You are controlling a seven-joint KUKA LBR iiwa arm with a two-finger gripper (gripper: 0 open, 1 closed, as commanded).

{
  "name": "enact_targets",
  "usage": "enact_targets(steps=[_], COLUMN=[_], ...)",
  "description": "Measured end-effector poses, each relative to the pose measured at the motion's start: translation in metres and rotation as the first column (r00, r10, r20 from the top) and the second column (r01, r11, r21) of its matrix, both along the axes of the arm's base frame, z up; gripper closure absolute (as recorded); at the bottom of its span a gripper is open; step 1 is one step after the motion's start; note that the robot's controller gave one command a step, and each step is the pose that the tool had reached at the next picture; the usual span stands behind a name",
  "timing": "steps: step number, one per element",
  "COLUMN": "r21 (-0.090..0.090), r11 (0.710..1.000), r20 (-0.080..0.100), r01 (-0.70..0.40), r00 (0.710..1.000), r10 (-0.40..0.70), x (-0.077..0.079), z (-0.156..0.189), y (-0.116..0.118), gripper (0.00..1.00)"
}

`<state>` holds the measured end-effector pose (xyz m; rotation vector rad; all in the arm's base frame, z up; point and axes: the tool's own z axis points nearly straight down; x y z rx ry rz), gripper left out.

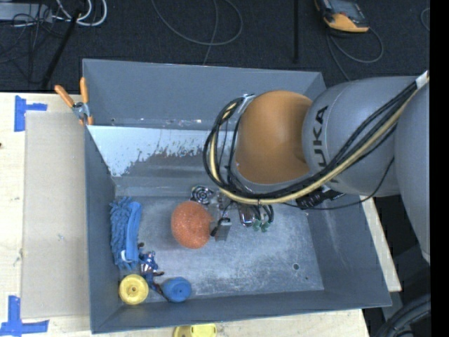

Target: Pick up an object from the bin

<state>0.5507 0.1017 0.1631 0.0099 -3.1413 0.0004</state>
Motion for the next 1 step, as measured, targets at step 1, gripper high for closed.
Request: enact_targets(steps=[1], r21=[0.0], r11=[0.999], r20=[-0.004], r01=[0.04], r00=[0.999], r10=[-0.04], x=[0.0004], z=[0.0605], y=[0.0061], gripper=[1.0])
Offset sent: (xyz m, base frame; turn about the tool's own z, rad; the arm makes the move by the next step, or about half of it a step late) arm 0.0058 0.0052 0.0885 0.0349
